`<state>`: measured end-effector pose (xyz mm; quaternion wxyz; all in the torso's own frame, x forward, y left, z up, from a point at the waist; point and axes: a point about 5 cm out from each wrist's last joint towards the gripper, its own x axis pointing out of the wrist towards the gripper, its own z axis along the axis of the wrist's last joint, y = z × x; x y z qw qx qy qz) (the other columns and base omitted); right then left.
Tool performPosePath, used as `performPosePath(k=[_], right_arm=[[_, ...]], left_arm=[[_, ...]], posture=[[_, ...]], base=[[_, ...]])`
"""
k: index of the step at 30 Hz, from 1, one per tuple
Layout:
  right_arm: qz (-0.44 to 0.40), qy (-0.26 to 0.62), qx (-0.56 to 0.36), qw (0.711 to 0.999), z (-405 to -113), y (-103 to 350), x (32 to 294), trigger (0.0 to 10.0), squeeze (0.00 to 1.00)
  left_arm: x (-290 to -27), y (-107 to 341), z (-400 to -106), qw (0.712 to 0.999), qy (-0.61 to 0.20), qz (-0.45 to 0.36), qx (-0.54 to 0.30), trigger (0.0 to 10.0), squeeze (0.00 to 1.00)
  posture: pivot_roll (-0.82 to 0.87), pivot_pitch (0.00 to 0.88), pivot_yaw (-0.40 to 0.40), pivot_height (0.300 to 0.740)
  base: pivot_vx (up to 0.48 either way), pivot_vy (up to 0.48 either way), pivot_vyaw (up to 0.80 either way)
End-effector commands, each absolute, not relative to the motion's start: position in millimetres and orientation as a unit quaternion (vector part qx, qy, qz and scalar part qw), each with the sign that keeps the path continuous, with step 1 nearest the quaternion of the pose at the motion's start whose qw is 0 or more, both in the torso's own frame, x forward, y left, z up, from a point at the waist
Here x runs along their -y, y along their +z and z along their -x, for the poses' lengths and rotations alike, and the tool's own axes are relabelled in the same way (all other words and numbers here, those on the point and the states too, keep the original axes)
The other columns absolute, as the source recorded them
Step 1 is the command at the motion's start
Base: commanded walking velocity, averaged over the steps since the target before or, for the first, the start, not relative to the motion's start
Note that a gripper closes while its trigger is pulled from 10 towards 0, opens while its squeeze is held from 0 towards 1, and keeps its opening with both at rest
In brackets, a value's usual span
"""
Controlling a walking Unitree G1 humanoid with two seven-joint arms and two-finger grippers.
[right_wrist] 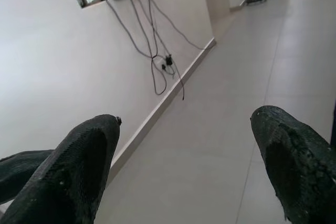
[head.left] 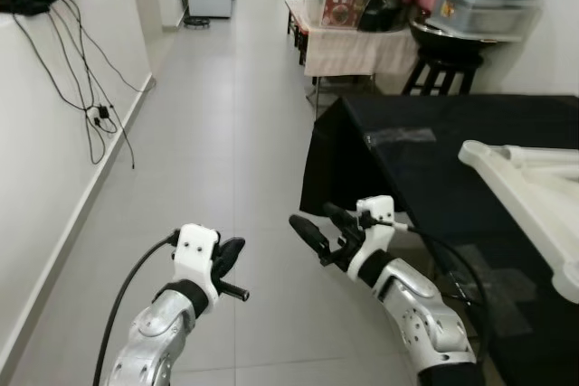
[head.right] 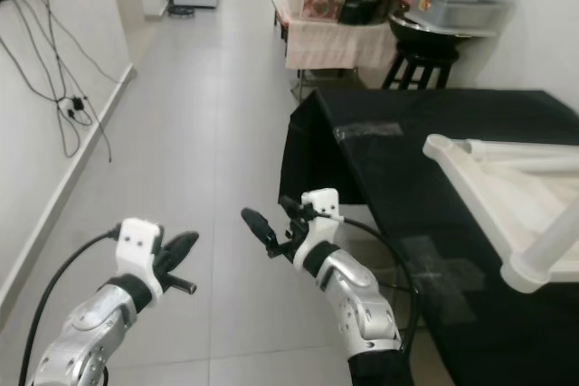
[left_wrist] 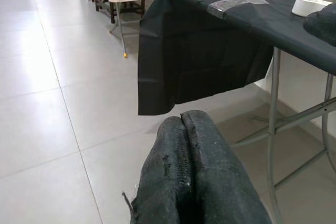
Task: Building children table
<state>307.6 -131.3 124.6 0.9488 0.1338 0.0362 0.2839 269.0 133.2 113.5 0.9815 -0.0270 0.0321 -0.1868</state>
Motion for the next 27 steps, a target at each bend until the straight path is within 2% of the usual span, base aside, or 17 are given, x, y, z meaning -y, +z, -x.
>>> performPosePath(k=[1, 14, 27], right_arm=[[-0.139, 0.275, -0.045, 0.950, -307.7, 120.7, 136.7, 10.0, 0.00], [-0.146, 0.274, -0.043, 0.950, -309.6, 121.7, 135.5, 10.0, 0.00], [-0.153, 0.276, -0.046, 0.948, -310.9, 122.0, 135.4, 10.0, 0.00]], left_arm=[[-127.7, 112.4, -269.4, 0.979, -0.198, 0.030, -0.034, 10.0, 0.00], [-129.4, 112.9, -271.4, 0.979, -0.200, 0.031, -0.035, 10.0, 0.00], [-130.1, 113.8, -272.3, 0.979, -0.200, 0.035, -0.034, 10.0, 0.00]], posture=[[-0.03, 0.000, -0.057, 0.740], [-0.04, 0.000, -0.049, 0.740], [-0.03, 0.000, -0.048, 0.740]], base=[[0.247, 0.000, 0.00], [0.242, 0.000, 0.00], [0.000, 0.000, 0.00]])
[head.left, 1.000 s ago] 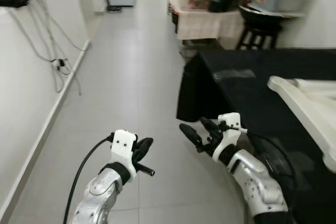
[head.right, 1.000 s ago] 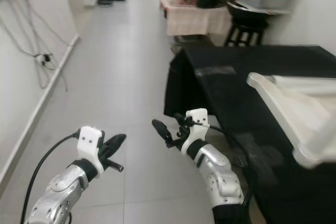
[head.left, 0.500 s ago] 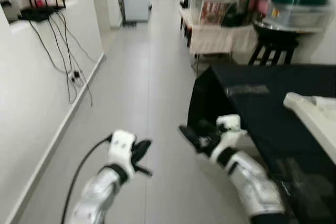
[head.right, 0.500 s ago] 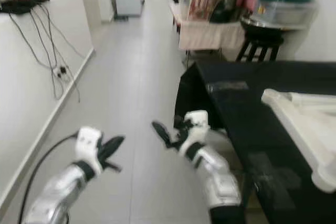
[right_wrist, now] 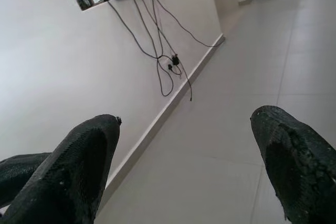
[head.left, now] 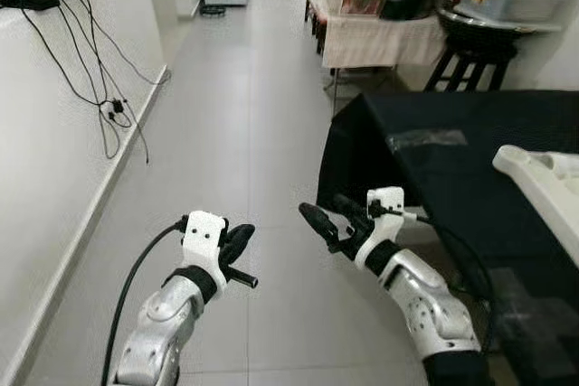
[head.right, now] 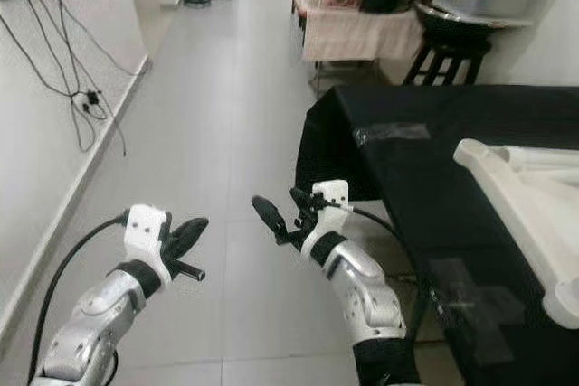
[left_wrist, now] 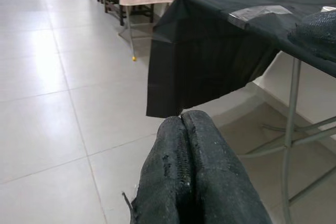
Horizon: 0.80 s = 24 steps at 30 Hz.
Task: Building children table
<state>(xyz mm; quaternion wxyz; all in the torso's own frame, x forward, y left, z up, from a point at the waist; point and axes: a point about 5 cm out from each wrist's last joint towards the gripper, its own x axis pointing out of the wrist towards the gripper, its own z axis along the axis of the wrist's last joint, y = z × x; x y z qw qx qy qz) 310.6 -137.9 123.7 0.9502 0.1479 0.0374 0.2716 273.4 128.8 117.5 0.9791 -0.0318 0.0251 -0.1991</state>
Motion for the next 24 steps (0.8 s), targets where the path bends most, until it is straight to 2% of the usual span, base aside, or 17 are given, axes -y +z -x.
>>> performPosePath(k=[1, 5, 24], right_arm=[[-0.154, 0.276, -0.046, 0.948, -311.0, 122.0, 135.2, 10.0, 0.00], [-0.155, 0.276, -0.046, 0.947, -311.3, 122.2, 135.1, 10.0, 0.00], [-0.162, 0.277, -0.046, 0.946, -311.7, 122.5, 134.3, 10.0, 0.00]], left_arm=[[-130.3, 113.7, -272.4, 0.979, -0.200, 0.035, -0.034, 10.0, 0.00], [-130.5, 113.9, -272.6, 0.978, -0.201, 0.036, -0.034, 10.0, 0.00], [-131.3, 114.8, -272.8, 0.978, -0.204, 0.036, -0.035, 10.0, 0.00]], posture=[[-0.03, 0.000, -0.048, 0.740], [-0.03, 0.000, -0.046, 0.740], [-0.03, 0.000, -0.039, 0.740]], base=[[0.000, 0.000, 0.00], [0.000, 0.000, 0.00], [0.257, 0.000, 0.00]])
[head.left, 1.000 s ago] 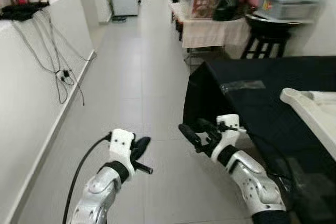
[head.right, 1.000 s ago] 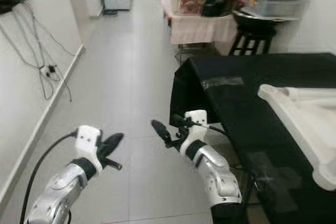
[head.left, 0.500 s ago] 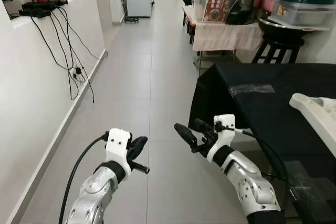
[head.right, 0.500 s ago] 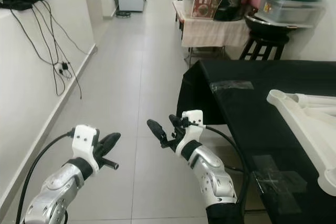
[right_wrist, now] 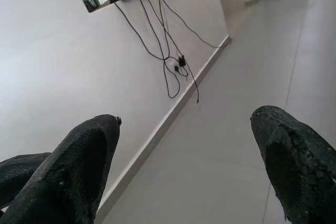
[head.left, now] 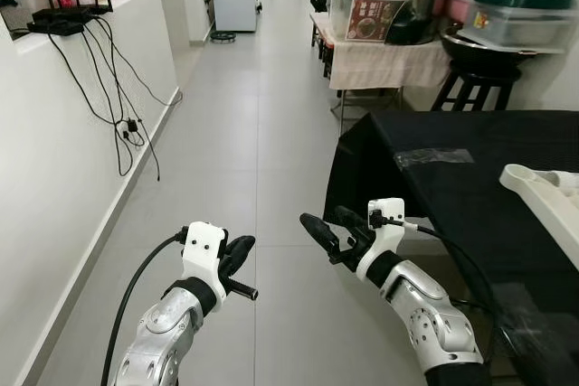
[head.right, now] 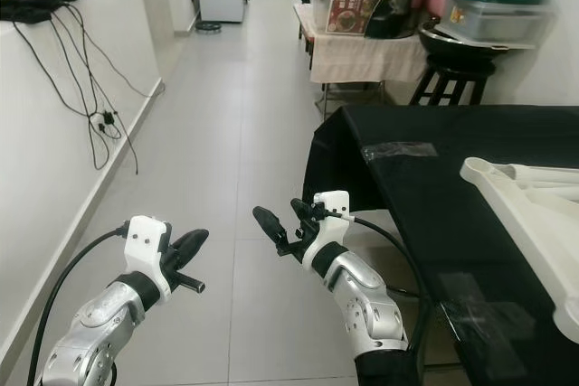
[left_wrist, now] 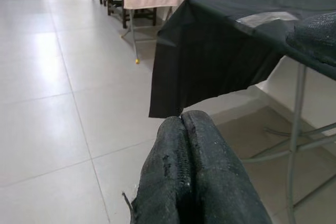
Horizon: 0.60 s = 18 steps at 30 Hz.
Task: Building children table
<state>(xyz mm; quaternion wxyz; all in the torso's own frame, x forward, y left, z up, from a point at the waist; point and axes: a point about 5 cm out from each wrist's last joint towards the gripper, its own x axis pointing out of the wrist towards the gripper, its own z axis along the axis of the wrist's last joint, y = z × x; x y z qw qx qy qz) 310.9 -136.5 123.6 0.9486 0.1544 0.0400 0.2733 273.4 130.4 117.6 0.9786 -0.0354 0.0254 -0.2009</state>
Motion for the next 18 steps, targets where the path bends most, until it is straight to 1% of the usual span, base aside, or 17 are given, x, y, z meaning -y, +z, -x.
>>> performPosePath(k=[1, 18], right_arm=[[-0.162, 0.277, -0.046, 0.946, -311.7, 122.5, 134.3, 10.0, 0.00], [-0.165, 0.277, -0.045, 0.946, -311.6, 122.7, 134.4, 10.0, 0.00]], left_arm=[[-131.3, 114.8, -272.8, 0.978, -0.204, 0.036, -0.035, 10.0, 0.00], [-131.3, 114.6, -272.8, 0.977, -0.205, 0.037, -0.035, 10.0, 0.00]], posture=[[-0.03, 0.000, -0.039, 0.740], [-0.03, 0.000, -0.041, 0.740]], base=[[0.266, 0.000, 0.00], [0.276, 0.000, 0.00]])
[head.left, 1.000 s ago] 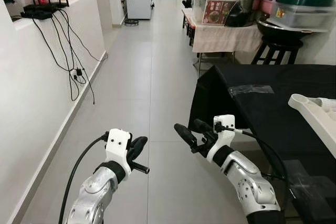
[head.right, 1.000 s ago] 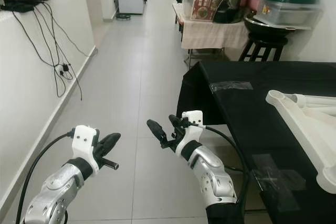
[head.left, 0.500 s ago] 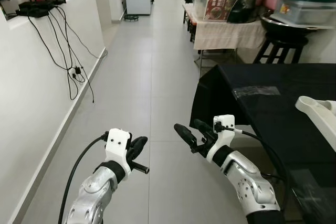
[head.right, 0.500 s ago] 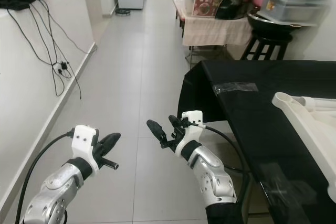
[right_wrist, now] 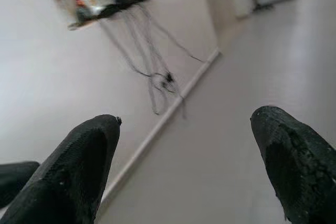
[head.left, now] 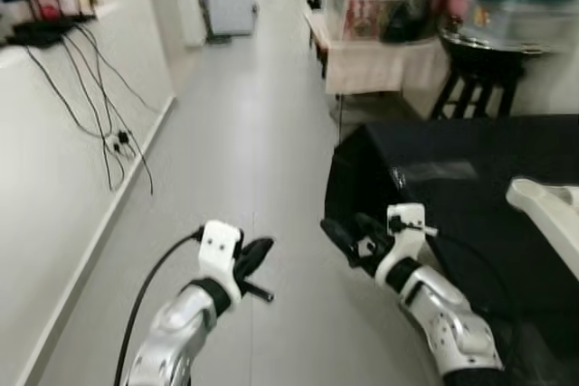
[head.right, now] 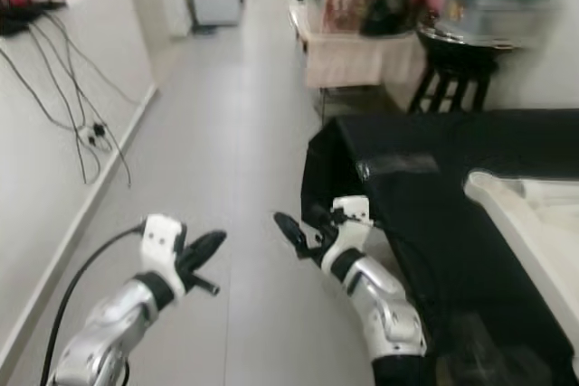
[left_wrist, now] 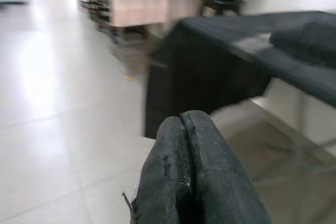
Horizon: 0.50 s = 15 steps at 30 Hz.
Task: Building children table
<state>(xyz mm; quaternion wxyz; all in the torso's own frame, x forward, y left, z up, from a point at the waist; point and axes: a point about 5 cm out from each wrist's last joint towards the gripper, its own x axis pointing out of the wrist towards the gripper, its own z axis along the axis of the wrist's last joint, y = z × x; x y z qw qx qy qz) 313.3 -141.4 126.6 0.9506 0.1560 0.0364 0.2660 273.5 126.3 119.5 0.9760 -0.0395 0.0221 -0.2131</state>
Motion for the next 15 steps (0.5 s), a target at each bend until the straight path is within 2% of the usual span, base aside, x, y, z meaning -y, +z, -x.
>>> performPosePath(k=[1, 15], right_arm=[[-0.165, 0.277, -0.046, 0.946, -311.5, 122.6, 134.5, 10.0, 0.00], [-0.168, 0.278, -0.048, 0.945, -311.1, 121.6, 134.5, 10.0, 0.00]], left_arm=[[-131.3, 114.6, -272.6, 0.977, -0.205, 0.038, -0.035, 10.0, 0.00], [-131.1, 113.8, -272.2, 0.977, -0.206, 0.038, -0.036, 10.0, 0.00]], posture=[[-0.03, 0.000, -0.040, 0.740], [-0.03, 0.000, -0.041, 0.740]], base=[[0.259, 0.000, 0.00], [0.284, 0.000, 0.00]])
